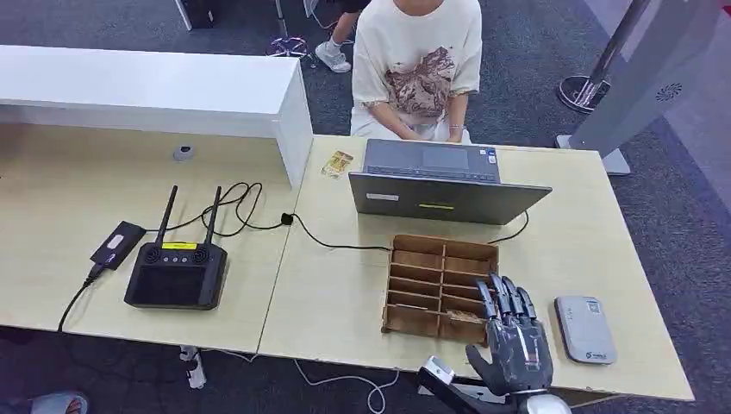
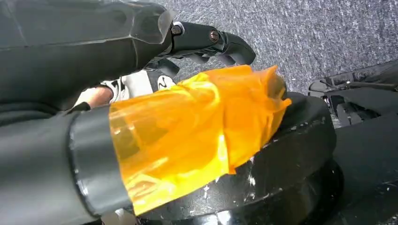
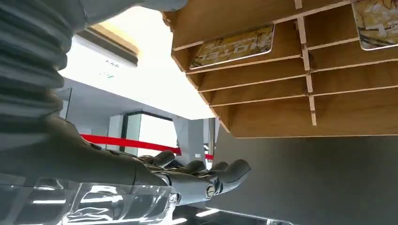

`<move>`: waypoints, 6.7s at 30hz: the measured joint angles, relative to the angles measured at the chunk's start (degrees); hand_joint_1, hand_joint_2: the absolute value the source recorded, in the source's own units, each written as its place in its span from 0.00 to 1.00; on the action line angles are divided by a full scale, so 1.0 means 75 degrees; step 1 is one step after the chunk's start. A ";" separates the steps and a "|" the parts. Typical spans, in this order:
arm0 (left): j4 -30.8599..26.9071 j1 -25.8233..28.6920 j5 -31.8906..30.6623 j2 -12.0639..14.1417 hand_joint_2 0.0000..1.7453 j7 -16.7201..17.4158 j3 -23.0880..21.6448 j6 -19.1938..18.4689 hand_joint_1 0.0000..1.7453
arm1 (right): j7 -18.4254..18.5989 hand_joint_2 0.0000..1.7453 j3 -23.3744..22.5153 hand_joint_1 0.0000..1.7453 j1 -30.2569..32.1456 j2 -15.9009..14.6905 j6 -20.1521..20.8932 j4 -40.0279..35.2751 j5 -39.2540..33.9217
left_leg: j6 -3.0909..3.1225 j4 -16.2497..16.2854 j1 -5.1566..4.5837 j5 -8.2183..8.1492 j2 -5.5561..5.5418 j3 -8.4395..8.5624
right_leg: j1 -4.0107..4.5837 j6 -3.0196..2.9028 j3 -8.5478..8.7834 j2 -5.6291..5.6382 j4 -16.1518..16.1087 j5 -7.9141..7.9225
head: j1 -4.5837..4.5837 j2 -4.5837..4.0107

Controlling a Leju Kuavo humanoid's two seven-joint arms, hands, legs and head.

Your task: Pass the card to the sensor for recognition and then transmit it.

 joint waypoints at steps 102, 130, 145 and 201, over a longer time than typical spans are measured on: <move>0.0000 -0.0002 -0.0093 0.0000 0.00 0.0000 -0.0003 -0.0018 0.00 | 0.0128 1.00 0.0073 0.35 -0.0111 0.0105 0.0527 0.0166 -0.0079 | 0.0000 0.0000 0.0000 0.0000 0.0000 0.0000 | 0.0000 0.0000 0.0000 0.0000 0.0000 0.0000 | 0.0000 0.0000; 0.0000 -0.0002 -0.0163 0.0000 0.00 0.0000 -0.0003 -0.0018 0.00 | 0.0149 1.00 0.0070 0.77 -0.0110 0.0105 0.0490 0.0210 -0.0090 | 0.0000 0.0000 0.0000 0.0000 0.0000 0.0000 | 0.0000 0.0000 -0.0001 0.0000 0.0000 -0.0001 | 0.0000 0.0000; 0.0000 -0.0002 -0.0192 0.0000 0.00 0.0000 0.0000 -0.0015 0.00 | -0.0391 1.00 -0.0038 0.92 -0.0121 0.0335 -0.0496 0.0338 0.0157 | 0.0000 -0.0001 0.0000 0.0000 0.0000 0.0000 | 0.0000 -0.0001 -0.0001 0.0000 0.0000 -0.0001 | 0.0000 0.0000; 0.0000 0.0026 -0.0093 0.0000 0.00 -0.0344 0.0044 -0.0003 0.00 | -0.4847 1.00 -0.0289 1.00 0.0249 0.0414 -0.1868 -0.0764 -0.4978 | 0.0000 -0.0002 0.0001 0.0000 0.0000 -0.0001 | 0.0000 -0.0001 -0.0002 0.0001 0.0000 -0.0003 | 0.0000 0.0000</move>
